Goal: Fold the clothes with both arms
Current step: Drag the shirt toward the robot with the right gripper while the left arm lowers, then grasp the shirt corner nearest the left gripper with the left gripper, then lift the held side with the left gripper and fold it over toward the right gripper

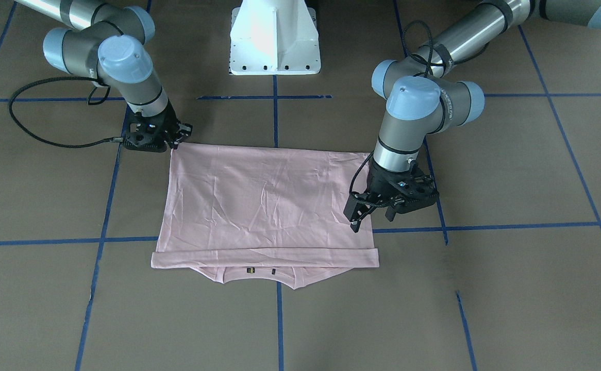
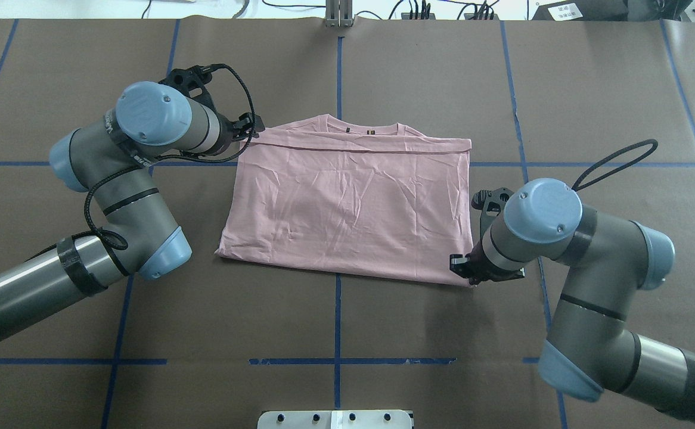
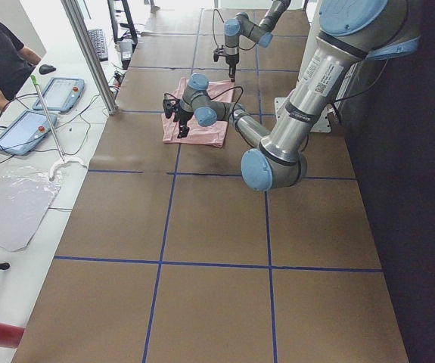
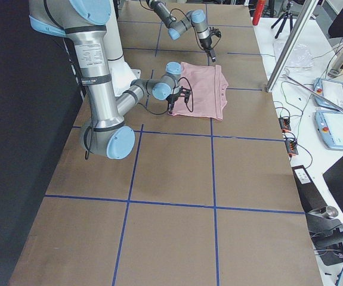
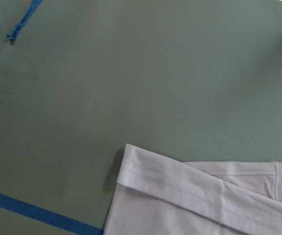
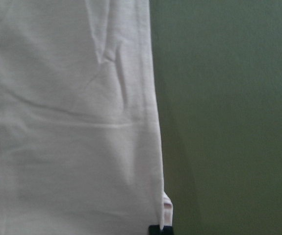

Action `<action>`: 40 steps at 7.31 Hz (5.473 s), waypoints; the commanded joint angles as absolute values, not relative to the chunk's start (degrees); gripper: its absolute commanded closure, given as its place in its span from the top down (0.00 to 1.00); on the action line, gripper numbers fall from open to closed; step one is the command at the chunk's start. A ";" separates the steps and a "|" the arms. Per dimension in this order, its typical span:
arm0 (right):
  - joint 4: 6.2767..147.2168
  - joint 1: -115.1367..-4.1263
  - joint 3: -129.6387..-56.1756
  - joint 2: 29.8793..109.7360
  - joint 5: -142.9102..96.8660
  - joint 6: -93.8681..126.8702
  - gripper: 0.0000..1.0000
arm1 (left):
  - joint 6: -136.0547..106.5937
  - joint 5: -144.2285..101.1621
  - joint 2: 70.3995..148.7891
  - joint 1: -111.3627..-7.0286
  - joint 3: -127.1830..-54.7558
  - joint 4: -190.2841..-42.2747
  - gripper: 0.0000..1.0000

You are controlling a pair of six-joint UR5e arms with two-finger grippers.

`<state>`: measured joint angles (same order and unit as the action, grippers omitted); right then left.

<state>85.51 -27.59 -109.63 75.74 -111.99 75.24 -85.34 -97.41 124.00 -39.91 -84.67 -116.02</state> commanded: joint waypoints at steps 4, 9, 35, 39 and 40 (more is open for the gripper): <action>111.39 -11.29 -127.78 84.46 -112.41 75.41 0.00 | -85.52 -97.29 123.05 -39.55 -89.19 -115.58 1.00; 113.20 -14.99 -130.17 78.26 -113.29 84.55 1.00 | -95.40 -99.58 120.15 -30.01 -103.48 -103.42 1.00; 98.70 -28.39 -128.06 70.22 -109.07 85.61 1.00 | -90.83 -95.62 131.80 -37.95 -82.49 -106.22 0.00; 98.61 -28.83 -127.62 70.05 -108.98 85.52 1.00 | -83.32 -90.62 142.00 -40.96 -58.52 -126.84 0.00; 98.61 -28.83 -127.62 69.96 -108.98 85.52 1.00 | -82.45 -88.70 144.90 -40.96 -52.79 -133.35 0.00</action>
